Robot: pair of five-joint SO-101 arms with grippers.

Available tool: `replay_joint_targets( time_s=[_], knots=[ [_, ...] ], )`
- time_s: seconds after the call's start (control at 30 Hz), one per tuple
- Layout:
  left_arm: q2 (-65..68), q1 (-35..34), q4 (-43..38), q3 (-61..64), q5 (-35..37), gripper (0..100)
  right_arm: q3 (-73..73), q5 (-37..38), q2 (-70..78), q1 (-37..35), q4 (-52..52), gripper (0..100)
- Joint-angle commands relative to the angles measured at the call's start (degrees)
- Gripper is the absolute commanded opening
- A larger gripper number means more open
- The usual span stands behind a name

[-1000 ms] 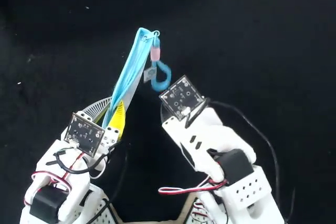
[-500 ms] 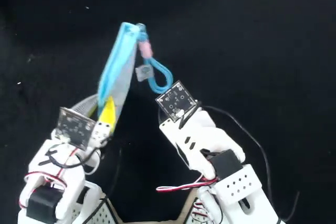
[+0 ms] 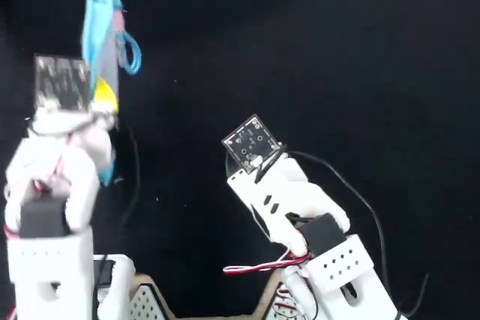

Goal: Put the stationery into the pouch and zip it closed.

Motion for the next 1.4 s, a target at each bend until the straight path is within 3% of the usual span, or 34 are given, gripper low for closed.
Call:
replay_joint_targets(
  time_s=[0.0, 0.33, 0.67, 1.0, 1.27, 1.37],
  knots=[
    [9.0, -3.3, -3.1, -14.3, -3.4, 3, -0.2, -0.5, -0.7, 0.5, -1.1, 1.1],
    [25.3, -3.3, -3.3, -28.1, -3.6, 3, -0.2, -0.5, -0.7, 0.5, -1.1, 1.1],
    [36.6, 0.6, -14.9, -19.8, 1.9, 3, -0.5, -0.5, -0.8, 0.8, -0.9, 1.1],
    [37.8, 12.3, -15.0, -16.7, 11.9, 3, -0.6, -0.5, -0.8, 2.7, -1.0, 1.1],
    [37.9, 16.9, -15.4, -13.8, 12.4, 3, -0.7, -0.5, -0.8, 6.2, -1.3, 1.1],
    [37.8, 18.4, -15.0, -13.1, 12.4, 9, -0.7, -0.5, -0.8, 6.2, -1.3, 1.1]
  ],
)
